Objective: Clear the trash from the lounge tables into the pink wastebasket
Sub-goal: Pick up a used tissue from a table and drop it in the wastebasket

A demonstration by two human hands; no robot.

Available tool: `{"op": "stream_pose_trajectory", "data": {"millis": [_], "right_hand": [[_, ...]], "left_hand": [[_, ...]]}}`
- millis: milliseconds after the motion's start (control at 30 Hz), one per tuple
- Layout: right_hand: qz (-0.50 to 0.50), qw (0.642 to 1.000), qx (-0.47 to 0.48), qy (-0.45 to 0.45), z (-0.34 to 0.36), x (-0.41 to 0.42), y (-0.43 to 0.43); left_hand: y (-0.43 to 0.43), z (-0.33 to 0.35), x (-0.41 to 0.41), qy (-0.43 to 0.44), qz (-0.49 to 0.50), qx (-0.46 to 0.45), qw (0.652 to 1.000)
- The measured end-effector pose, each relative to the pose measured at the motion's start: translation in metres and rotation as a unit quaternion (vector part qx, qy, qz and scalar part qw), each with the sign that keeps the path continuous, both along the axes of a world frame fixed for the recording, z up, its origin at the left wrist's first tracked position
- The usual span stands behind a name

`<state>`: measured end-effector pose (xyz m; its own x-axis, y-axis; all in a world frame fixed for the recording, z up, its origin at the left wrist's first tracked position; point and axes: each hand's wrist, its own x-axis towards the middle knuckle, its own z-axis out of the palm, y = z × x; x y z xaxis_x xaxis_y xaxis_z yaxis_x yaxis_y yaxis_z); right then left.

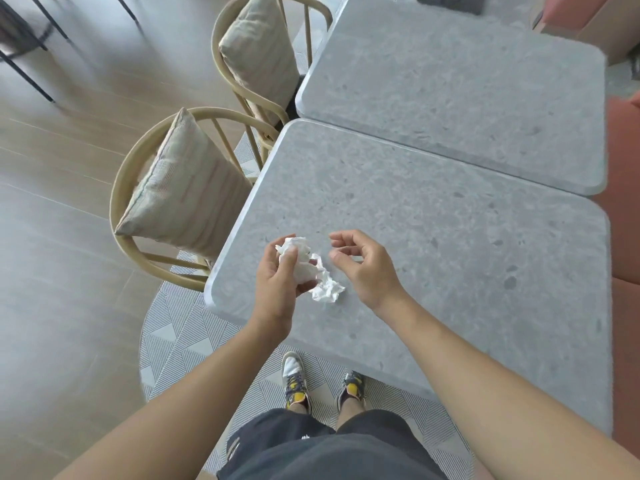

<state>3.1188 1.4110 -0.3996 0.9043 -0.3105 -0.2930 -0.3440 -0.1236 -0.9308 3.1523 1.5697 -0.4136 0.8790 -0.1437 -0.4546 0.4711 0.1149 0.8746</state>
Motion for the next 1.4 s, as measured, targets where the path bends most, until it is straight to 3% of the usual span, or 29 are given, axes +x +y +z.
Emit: {"op": "stream_pose_trajectory", "data": {"millis": [167,400,500,633,733,833,933,1033,1100,1300,1400], "right_hand": [[0.084,0.979,-0.167,0.077,-0.059,0.016,0.014],[0.254,0.897,-0.307,0.189,-0.131,0.036,0.042],[0.268,0.864,-0.378,0.197,-0.145,0.037,0.052],[0.254,0.864,-0.395,0.183,-0.152,0.034,0.058],[0.229,0.888,-0.351,0.192,-0.148,0.036,0.057],[0.073,0.956,-0.207,0.193,-0.123,0.047,0.053],[-0.049,0.986,-0.084,0.137,-0.087,0.050,0.043],[-0.123,0.989,0.029,0.073,-0.041,0.042,0.032],[-0.154,0.986,0.054,0.031,-0.011,0.034,0.029],[-0.185,0.977,0.076,-0.069,0.048,0.010,0.032],[-0.206,0.973,0.039,-0.096,0.064,-0.005,0.038]], "left_hand": [[0.026,-0.019,0.010,0.021,0.021,0.011,0.999],[0.049,-0.046,0.020,0.041,0.017,0.023,0.999],[0.057,-0.054,0.024,0.048,0.011,0.028,0.998],[0.062,-0.059,0.025,0.058,0.003,0.027,0.998],[0.063,-0.059,0.026,0.065,0.000,0.025,0.998],[0.062,-0.050,0.030,0.066,-0.007,0.015,0.998],[0.059,-0.036,0.036,0.059,-0.019,0.003,0.998],[0.054,-0.014,0.041,0.043,-0.035,-0.012,0.998],[0.049,0.004,0.042,0.030,-0.056,-0.028,0.998],[0.016,0.046,0.034,0.007,-0.145,-0.067,0.987],[-0.004,0.060,0.021,0.005,-0.206,-0.074,0.976]]}}
